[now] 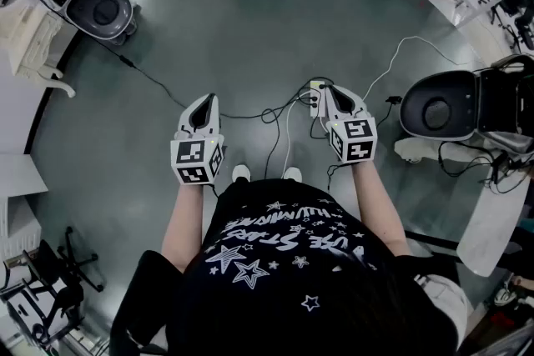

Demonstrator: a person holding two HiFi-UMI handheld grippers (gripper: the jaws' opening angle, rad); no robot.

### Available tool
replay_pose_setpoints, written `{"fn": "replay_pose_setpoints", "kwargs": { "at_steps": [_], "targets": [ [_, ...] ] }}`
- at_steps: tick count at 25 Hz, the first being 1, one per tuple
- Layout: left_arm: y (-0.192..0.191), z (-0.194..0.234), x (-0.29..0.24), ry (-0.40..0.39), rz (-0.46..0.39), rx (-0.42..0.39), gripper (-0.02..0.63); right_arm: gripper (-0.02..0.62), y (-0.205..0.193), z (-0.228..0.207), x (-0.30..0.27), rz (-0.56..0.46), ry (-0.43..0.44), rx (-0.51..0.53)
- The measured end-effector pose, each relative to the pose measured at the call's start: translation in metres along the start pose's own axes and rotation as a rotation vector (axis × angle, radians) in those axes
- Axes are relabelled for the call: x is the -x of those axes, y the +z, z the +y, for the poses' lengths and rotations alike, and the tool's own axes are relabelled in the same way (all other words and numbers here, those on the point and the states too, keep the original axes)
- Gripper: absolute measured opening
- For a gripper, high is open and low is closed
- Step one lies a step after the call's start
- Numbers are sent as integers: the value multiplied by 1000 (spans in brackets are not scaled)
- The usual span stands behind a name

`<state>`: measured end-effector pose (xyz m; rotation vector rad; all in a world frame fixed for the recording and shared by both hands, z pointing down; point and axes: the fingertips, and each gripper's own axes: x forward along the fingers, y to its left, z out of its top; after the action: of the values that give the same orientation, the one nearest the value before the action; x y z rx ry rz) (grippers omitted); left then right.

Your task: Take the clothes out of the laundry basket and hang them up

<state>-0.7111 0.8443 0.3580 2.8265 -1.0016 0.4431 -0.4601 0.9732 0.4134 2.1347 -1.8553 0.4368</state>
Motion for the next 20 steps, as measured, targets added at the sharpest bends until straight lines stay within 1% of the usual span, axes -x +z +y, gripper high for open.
{"fn": "replay_pose_setpoints", "kwargs": {
  "at_steps": [5, 14, 17, 20],
  "targets": [
    [12, -31, 4, -8, -15, -20, 17, 8, 1, -14, 21, -25, 11, 3],
    [14, -69, 16, -14, -27, -46, 17, 8, -2, -34, 48, -71, 13, -19],
    [10, -77, 24, -8, -26, -55, 17, 8, -2, -34, 54, -97, 30, -30],
    [-3, -89, 32, -2, -24, -42, 17, 8, -5, -33, 63, -126, 69, -26]
  ]
}}
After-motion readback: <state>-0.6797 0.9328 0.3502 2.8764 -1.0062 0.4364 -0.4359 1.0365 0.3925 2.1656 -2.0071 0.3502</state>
